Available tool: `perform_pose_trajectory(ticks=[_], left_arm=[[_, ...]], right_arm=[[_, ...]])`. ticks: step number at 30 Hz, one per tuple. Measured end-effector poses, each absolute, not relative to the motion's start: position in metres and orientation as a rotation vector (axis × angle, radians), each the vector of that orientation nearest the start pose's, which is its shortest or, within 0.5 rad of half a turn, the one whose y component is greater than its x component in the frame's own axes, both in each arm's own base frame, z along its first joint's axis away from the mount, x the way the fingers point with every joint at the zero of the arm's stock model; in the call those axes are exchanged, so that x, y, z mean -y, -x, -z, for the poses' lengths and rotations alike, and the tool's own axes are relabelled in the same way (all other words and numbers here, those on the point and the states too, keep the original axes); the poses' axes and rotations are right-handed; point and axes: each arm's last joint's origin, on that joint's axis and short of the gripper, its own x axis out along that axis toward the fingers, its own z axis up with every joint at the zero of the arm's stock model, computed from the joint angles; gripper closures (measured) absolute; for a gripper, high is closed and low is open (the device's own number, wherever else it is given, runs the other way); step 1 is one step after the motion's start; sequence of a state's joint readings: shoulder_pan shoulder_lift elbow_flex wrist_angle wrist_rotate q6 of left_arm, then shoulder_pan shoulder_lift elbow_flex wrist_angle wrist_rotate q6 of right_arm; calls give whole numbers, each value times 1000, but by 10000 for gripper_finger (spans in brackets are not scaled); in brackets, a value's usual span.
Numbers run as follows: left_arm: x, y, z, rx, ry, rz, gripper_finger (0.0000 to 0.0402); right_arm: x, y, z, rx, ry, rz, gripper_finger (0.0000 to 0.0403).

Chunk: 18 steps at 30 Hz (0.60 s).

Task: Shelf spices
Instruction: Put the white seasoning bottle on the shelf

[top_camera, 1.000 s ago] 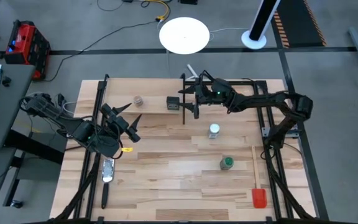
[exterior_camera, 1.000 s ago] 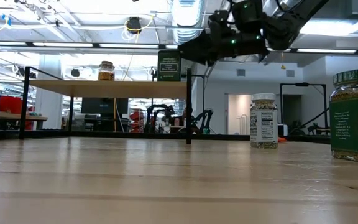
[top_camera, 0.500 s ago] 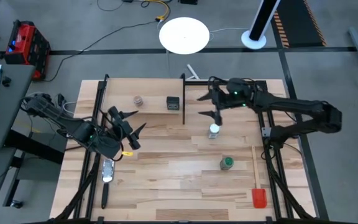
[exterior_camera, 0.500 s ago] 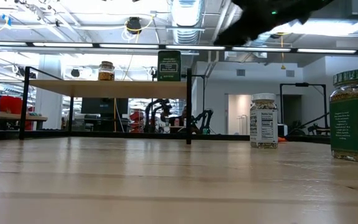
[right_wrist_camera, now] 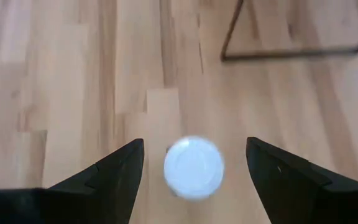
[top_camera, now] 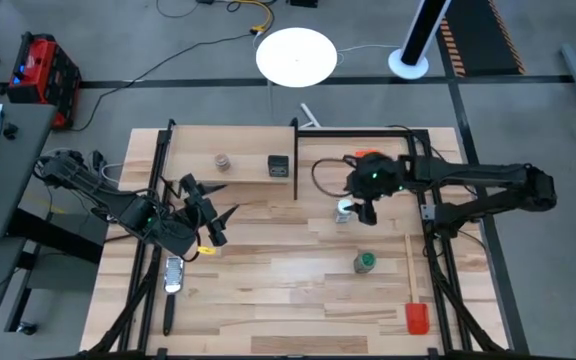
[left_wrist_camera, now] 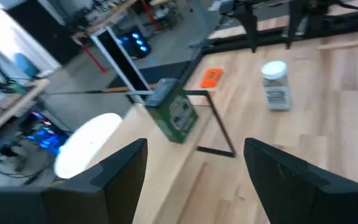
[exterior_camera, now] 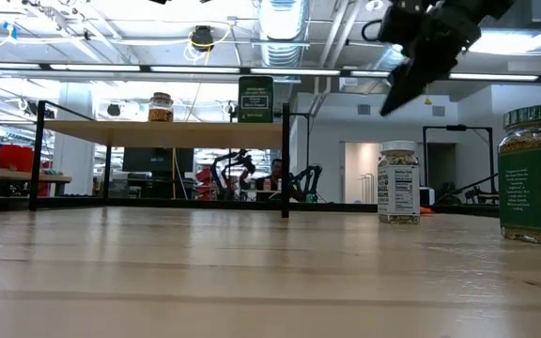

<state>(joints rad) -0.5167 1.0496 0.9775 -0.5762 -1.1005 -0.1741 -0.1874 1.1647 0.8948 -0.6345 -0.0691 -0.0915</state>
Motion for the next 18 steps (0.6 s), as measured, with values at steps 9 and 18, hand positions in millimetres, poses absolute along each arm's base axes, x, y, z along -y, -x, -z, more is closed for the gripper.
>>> perform_pose_trajectory(ticks=[9,18], left_arm=[[78,-189,-325,-413,-274,-547,143],[79,-189,-325,-414,-262,-535,143]], right_arm=[[26,-228,-252,-984,-83,149,117],[29,-237,-234,-1090,-84,216,117]])
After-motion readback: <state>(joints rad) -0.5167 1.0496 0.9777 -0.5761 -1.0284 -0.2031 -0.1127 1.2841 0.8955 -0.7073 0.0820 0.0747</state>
